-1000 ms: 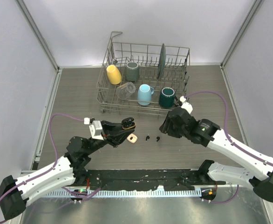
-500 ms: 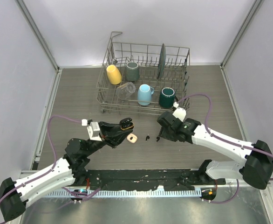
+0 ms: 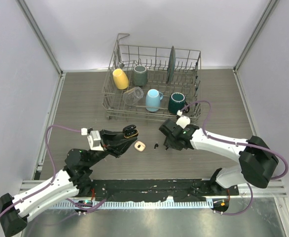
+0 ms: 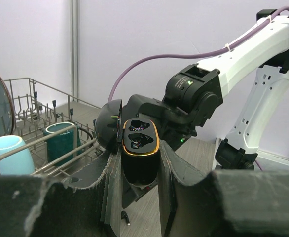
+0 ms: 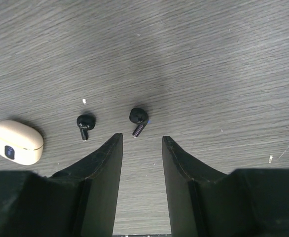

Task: Insert the wireless bluetooth earbuds into the charging case
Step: Pick up the earbud from the center of the board.

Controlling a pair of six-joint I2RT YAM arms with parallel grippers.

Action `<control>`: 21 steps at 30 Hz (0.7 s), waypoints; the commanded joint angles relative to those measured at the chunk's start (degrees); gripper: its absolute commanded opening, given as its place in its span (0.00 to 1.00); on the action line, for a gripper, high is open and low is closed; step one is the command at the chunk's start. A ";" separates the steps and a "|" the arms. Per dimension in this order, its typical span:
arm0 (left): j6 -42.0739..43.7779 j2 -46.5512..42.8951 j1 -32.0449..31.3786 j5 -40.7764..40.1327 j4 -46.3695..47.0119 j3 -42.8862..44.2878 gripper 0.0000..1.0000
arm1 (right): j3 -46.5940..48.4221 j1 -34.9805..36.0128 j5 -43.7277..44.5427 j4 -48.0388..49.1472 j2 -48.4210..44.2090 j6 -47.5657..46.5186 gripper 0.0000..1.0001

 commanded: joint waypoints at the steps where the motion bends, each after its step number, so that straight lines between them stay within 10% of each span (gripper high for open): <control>1: 0.59 -1.50 -0.08 -1.09 -0.73 -0.12 0.00 | 1.34 0.32 2.63 1.67 1.87 -0.02 0.43; 21: 0.67 -3.88 -0.08 -1.88 -3.37 -0.29 0.00 | 3.80 0.32 2.54 3.86 9.96 -1.35 0.43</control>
